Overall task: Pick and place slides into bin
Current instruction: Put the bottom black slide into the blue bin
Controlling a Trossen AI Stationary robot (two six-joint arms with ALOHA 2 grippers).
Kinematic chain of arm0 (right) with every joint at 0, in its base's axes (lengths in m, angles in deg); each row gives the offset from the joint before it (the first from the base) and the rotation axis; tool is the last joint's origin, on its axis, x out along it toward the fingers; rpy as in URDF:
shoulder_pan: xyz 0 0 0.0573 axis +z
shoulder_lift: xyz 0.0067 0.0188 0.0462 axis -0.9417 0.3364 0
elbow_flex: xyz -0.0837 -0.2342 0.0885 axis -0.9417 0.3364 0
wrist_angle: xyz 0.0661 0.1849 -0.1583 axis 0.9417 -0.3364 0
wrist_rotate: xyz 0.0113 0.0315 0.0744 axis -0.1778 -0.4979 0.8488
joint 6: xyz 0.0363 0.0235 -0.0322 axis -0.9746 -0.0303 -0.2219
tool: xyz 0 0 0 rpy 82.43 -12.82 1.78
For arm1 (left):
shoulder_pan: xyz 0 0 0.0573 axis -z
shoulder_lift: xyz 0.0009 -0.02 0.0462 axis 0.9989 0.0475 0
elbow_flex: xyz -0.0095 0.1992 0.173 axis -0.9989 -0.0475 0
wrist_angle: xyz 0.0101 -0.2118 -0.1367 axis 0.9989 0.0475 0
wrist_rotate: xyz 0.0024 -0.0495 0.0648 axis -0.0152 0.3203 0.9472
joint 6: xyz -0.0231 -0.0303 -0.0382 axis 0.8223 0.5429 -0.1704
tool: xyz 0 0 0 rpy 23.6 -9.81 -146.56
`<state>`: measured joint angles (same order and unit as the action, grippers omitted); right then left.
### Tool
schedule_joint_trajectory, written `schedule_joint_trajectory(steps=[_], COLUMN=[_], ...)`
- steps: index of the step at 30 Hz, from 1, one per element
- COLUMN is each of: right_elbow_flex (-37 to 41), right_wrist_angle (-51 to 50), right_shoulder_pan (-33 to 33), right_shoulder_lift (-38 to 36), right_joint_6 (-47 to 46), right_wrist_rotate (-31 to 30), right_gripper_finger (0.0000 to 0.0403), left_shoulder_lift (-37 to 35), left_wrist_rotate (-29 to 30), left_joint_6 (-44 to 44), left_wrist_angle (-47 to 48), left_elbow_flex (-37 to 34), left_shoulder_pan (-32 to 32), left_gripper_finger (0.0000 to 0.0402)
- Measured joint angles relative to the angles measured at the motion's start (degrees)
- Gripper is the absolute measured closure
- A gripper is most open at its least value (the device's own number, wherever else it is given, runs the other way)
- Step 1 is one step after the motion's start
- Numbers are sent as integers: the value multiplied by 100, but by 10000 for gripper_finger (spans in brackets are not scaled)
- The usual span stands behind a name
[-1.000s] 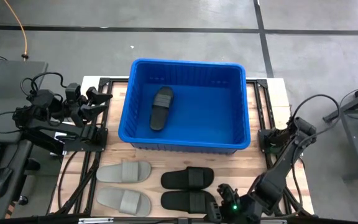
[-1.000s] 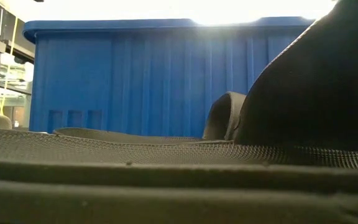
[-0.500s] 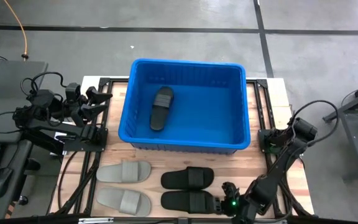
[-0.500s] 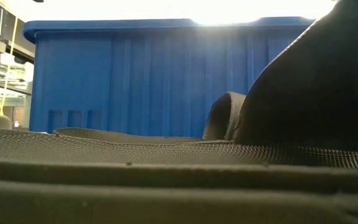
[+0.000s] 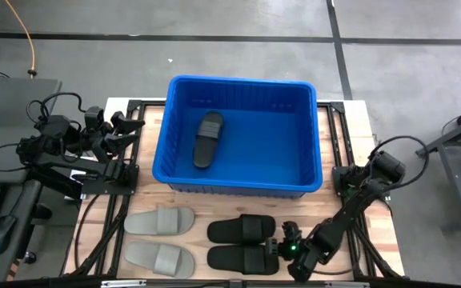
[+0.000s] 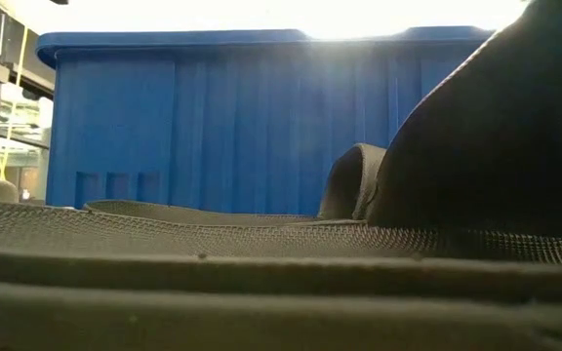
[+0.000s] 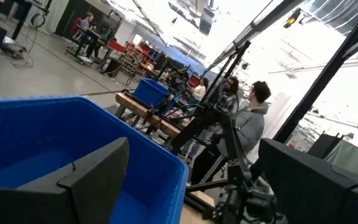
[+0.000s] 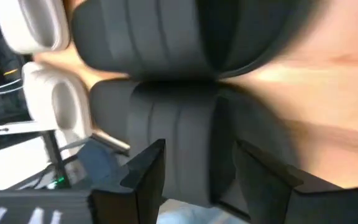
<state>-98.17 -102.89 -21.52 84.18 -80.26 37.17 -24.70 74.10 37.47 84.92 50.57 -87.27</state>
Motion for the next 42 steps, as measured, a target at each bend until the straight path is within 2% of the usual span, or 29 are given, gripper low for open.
schedule_joint_trajectory(steps=[4,9,15,18,22,31,35,42], right_elbow_flex=[-84,-426,-738,-825,-834,-1059,-1455,-2735], right_wrist_angle=[647,705,717,720,863,684,143,-1967], right_shoulder_pan=[-78,-44,48,14,-91,-100,-23,161], right_shoulder_lift=[434,819,1075,1126,1152,1158,1161,1152], right_joint_6=[278,213,283,344,605,628,604,519], right_wrist_rotate=[70,157,-204,-53,156,-35,-99,-170], right_gripper_finger=[226,226,233,270,376,401,402,402], left_shoulder_lift=[0,0,17,15,15,16,15,17], left_wrist_rotate=[-1,-1,23,25,25,30,5,1], left_joint_6=[58,58,54,54,54,38,36,36], left_wrist_angle=[2,2,73,92,111,111,111,113], left_elbow_flex=[0,0,0,0,0,0,0,0], left_shoulder_pan=[0,0,0,0,0,0,0,0], left_gripper_finger=[53,53,53,53,53,53,53,53])
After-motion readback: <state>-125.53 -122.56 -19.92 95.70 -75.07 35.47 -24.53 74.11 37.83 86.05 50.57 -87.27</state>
